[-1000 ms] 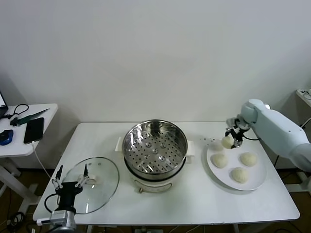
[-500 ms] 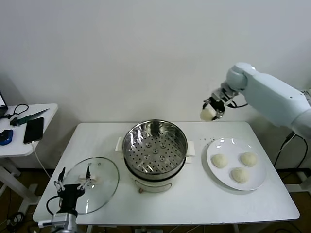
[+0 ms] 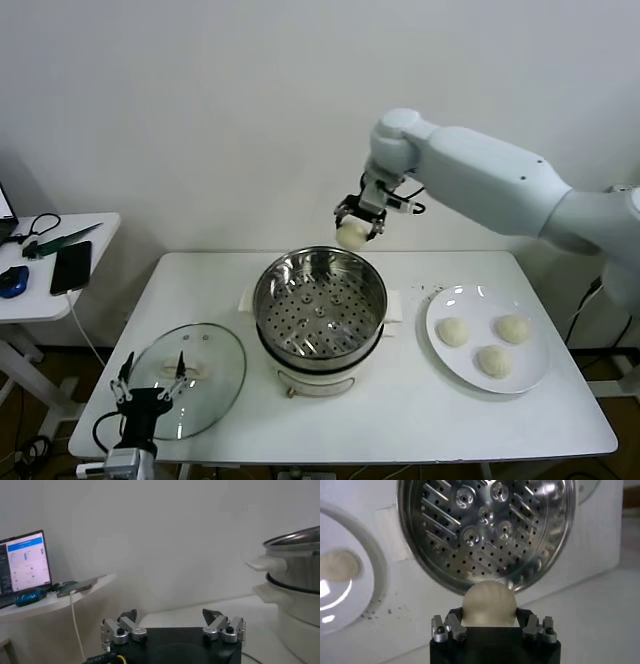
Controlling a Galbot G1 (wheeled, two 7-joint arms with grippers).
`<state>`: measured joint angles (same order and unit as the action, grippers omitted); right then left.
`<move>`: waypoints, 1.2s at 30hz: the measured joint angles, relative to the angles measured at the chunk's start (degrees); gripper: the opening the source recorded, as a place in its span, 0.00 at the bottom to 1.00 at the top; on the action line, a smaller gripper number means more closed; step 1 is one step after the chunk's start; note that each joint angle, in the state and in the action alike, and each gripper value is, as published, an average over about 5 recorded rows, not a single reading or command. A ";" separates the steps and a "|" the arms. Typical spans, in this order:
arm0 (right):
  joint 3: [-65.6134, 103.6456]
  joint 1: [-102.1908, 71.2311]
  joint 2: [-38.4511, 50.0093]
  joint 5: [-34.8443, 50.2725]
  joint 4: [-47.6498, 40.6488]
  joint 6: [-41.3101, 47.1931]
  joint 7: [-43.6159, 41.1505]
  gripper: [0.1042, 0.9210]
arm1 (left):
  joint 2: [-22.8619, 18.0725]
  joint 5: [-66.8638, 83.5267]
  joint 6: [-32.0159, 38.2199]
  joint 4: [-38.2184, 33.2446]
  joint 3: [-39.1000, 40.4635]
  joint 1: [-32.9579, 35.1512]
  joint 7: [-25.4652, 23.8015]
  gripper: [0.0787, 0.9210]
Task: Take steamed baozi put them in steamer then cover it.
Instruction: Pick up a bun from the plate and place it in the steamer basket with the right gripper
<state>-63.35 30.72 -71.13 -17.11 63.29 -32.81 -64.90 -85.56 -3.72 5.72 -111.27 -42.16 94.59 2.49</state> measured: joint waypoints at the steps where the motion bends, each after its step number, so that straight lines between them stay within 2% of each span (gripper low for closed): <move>1: 0.18 -0.52 -0.59 -1.19 0.16 -0.66 0.25 0.72 | 0.00 0.00 0.06 -0.03 -0.09 0.17 -0.01 0.88; 13: 2.01 -6.86 -5.64 -13.10 -0.66 -6.38 2.48 0.72 | -0.08 0.07 0.62 0.11 -0.65 1.30 0.09 0.88; 25: 2.54 -10.78 -7.02 -18.03 -2.76 -8.32 3.21 0.73 | -0.20 0.40 1.11 0.94 -1.10 1.85 0.27 0.88; 31: 2.79 -11.07 -6.92 -18.24 -2.73 -8.63 3.37 0.86 | -0.19 0.51 1.43 1.16 -1.18 2.26 0.37 0.88; 36: 2.62 -10.05 -5.93 -16.80 -1.41 -8.57 2.85 0.88 | -0.19 0.53 1.56 1.25 -1.19 2.50 0.45 0.88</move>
<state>-60.73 20.67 -77.06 -33.91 61.88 -41.38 -62.05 -85.75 -3.20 7.29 -110.02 -43.35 97.09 2.94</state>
